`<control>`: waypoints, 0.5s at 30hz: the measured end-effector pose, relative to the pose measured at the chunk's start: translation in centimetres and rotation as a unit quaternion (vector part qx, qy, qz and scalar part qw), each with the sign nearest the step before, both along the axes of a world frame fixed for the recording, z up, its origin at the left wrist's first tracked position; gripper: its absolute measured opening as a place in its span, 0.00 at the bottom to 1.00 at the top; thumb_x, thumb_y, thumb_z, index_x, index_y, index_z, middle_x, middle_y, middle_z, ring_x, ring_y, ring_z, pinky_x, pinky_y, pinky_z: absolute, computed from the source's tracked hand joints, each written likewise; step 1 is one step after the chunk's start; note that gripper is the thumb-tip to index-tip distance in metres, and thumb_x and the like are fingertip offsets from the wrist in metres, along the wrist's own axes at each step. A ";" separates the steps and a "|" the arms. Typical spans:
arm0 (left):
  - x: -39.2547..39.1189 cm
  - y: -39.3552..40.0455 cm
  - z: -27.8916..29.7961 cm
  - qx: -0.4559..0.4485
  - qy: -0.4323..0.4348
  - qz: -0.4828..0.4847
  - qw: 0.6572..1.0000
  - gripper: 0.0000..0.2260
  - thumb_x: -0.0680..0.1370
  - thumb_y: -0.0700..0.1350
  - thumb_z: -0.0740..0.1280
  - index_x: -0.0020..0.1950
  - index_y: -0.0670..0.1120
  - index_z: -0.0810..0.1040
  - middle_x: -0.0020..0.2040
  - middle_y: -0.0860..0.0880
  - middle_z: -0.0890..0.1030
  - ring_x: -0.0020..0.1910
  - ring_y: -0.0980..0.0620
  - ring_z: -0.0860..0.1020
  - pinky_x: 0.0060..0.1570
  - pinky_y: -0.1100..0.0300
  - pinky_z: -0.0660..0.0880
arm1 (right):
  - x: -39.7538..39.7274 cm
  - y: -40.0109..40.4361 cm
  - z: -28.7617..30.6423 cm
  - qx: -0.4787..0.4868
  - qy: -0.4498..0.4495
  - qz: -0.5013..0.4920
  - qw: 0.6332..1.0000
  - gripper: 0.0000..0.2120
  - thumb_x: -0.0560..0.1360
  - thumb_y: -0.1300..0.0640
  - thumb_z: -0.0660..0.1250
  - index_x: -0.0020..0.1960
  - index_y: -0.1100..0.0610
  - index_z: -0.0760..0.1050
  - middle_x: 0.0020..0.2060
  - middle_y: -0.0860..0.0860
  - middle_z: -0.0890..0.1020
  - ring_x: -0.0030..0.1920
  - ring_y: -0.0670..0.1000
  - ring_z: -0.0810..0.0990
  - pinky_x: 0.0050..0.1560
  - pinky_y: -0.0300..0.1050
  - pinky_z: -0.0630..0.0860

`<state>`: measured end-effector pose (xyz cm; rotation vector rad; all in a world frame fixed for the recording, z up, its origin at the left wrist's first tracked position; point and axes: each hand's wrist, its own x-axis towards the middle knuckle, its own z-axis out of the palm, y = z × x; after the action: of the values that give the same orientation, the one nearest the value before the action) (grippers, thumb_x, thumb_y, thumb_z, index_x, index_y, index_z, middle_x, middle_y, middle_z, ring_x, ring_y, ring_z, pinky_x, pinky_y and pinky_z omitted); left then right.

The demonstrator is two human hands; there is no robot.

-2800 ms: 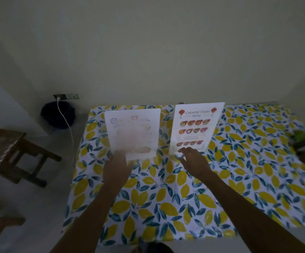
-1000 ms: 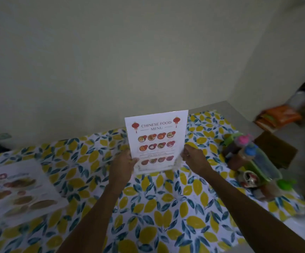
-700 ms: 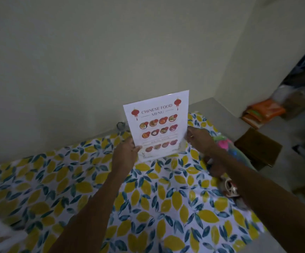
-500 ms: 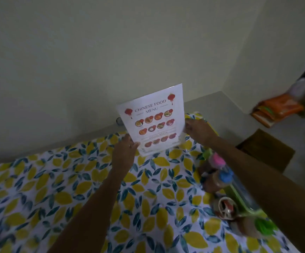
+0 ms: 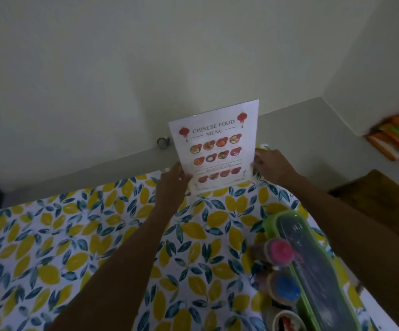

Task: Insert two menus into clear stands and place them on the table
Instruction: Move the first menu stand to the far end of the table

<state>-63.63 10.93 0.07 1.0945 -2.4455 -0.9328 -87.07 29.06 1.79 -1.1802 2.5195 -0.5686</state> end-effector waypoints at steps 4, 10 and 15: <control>-2.7 1.1 -1.3 -0.007 -0.016 -0.015 1.000 0.12 0.77 0.51 0.67 0.57 0.47 0.74 0.48 0.46 0.85 0.43 0.46 0.83 0.43 0.46 0.81 | -2.6 1.6 -1.7 0.018 0.004 -0.014 1.000 0.09 0.76 0.55 0.66 0.54 0.57 0.75 0.48 0.58 0.86 0.46 0.60 0.83 0.49 0.54 0.81; -4.1 1.5 -1.9 -0.009 -0.032 -0.002 0.999 0.11 0.78 0.52 0.66 0.54 0.47 0.74 0.47 0.46 0.84 0.40 0.47 0.82 0.40 0.47 0.80 | -3.1 2.5 -3.3 -0.021 -0.004 -0.033 0.999 0.09 0.77 0.55 0.64 0.54 0.58 0.73 0.48 0.57 0.85 0.45 0.60 0.84 0.47 0.55 0.81; -4.1 1.6 -2.3 -0.022 -0.042 0.005 0.999 0.11 0.78 0.54 0.65 0.53 0.47 0.73 0.48 0.46 0.84 0.40 0.46 0.82 0.39 0.46 0.81 | -2.2 2.5 -4.5 -0.060 -0.009 -0.068 0.996 0.08 0.78 0.55 0.64 0.53 0.59 0.72 0.49 0.59 0.85 0.45 0.62 0.84 0.47 0.59 0.82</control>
<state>-67.69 12.51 -2.18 1.1506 -2.5121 -0.8421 -89.29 31.56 -2.74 -1.0427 2.5956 -0.7717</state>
